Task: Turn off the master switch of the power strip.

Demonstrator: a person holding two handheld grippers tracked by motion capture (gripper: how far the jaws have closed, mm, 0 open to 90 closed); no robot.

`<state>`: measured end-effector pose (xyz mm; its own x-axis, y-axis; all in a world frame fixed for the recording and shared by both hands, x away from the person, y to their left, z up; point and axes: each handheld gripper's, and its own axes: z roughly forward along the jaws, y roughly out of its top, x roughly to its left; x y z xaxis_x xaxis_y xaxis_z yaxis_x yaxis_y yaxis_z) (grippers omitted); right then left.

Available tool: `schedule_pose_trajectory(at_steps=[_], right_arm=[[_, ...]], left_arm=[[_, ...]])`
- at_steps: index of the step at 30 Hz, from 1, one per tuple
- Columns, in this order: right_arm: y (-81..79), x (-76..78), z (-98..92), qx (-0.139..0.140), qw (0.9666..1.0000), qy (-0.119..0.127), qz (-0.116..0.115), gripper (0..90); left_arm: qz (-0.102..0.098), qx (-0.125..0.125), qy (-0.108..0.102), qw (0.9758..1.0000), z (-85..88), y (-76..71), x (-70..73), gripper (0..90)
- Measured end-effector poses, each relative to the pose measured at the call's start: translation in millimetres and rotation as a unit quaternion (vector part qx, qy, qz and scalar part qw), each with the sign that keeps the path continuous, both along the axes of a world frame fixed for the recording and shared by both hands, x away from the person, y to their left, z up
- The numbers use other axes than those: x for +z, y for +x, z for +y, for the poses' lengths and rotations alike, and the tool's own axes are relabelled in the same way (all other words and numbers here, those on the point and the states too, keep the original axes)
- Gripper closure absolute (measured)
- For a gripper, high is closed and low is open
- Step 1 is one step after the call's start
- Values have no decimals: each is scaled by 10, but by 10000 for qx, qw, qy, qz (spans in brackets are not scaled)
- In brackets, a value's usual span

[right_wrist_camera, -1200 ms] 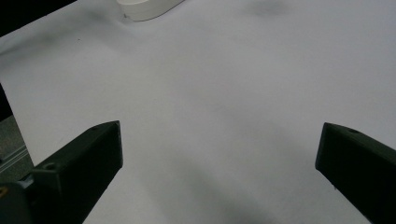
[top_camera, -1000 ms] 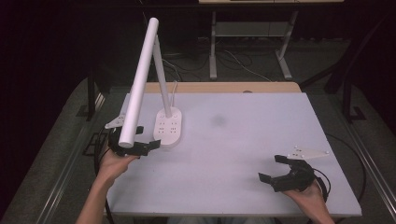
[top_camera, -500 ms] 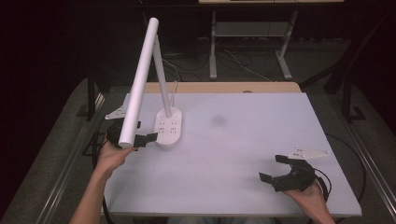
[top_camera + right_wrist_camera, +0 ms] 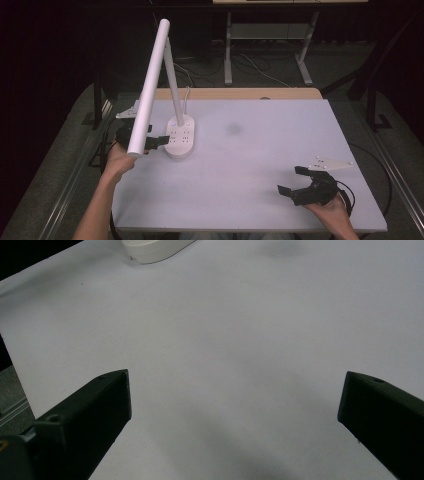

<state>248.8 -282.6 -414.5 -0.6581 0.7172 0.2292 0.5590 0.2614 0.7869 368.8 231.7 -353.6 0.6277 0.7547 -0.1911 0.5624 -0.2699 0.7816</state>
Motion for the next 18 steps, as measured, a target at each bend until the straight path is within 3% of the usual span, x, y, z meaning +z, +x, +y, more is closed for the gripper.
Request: schedule_pose_trajectory(at_steps=[18], right_arm=[[-20,-8,-16,-16,10000,-35,-10,0]], left_arm=[[106,74,76,9999,5,279,46,169]])
